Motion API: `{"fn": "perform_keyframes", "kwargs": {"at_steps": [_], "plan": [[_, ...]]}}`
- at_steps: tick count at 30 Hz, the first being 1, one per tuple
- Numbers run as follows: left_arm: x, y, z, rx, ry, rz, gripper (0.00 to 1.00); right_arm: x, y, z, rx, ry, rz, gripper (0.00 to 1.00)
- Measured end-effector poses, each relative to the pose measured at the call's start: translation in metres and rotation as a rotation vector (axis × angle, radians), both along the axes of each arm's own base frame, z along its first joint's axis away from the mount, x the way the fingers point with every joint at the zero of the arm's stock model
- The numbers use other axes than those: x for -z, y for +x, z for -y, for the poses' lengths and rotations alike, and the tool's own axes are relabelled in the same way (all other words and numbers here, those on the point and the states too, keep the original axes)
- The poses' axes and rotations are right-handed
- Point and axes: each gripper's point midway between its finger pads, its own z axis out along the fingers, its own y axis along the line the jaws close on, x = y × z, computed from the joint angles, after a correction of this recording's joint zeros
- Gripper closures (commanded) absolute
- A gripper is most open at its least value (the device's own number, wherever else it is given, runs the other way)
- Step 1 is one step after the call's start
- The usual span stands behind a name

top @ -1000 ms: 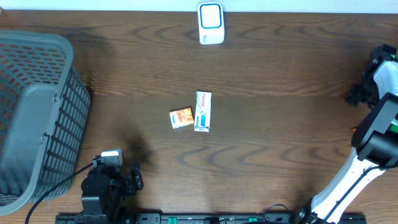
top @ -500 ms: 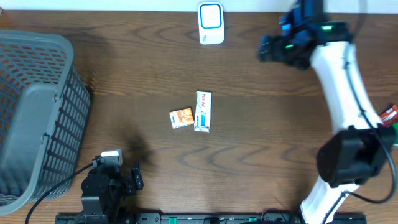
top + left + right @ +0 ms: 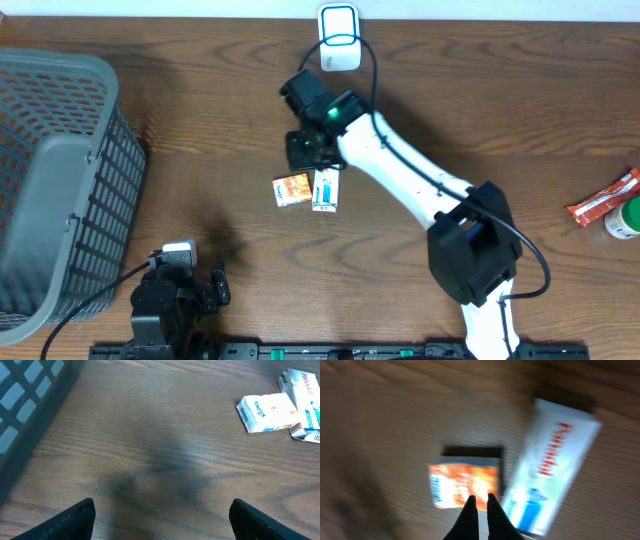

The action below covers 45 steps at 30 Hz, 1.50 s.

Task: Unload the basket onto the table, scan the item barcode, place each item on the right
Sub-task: 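Reach the right gripper down onto the white toothpaste box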

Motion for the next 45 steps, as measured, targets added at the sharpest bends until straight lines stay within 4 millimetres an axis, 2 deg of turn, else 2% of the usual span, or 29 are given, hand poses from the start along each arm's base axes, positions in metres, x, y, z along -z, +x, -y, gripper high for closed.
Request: {"fn": "perform_keyframes", "kwargs": {"at_steps": [3,9,13,18,21,23,27,34,39,41,43,44,45], "plan": [[0.000,0.000,0.000,0.000,0.000,0.000,0.14,0.003,0.004,-0.013,0.026,0.003,0.042,0.99],[0.000,0.000,0.000,0.000,0.000,0.000,0.14,0.051,0.016,-0.012,0.108,-0.063,0.032,0.99],[0.000,0.000,0.000,0.000,0.000,0.000,0.14,0.069,0.014,-0.007,0.121,-0.100,0.005,0.99],[0.000,0.000,0.000,0.000,0.000,0.000,0.14,0.075,0.001,0.012,0.128,-0.187,-0.042,0.99],[0.000,0.000,0.000,0.000,0.000,0.000,0.14,0.078,-0.020,0.038,0.128,-0.308,-0.111,0.99],[0.000,0.000,0.000,0.000,0.000,0.000,0.14,0.078,-0.026,0.048,0.127,-0.350,-0.132,0.99],[0.000,0.000,0.000,0.000,0.000,0.000,0.14,0.075,-0.045,0.079,0.121,-0.497,-0.186,0.99],[0.000,0.000,0.000,0.000,0.000,0.000,0.14,0.067,-0.044,0.106,0.120,-0.633,-0.150,0.99],[0.000,0.000,0.000,0.000,0.000,0.000,0.14,0.065,-0.041,0.109,0.122,-0.650,-0.129,0.98],[0.000,0.000,0.000,0.000,0.000,0.000,0.14,0.060,-0.038,0.103,0.119,-0.615,-0.115,0.56],[0.000,0.000,0.000,0.000,0.000,0.000,0.14,0.047,-0.033,0.094,0.113,-0.552,-0.082,0.21],[0.000,0.000,0.000,0.000,0.000,0.000,0.14,0.033,-0.028,0.088,0.102,-0.504,-0.050,0.07],[0.000,0.000,0.000,0.000,0.000,0.000,0.14,0.020,-0.025,0.084,0.093,-0.464,-0.022,0.05]]}}
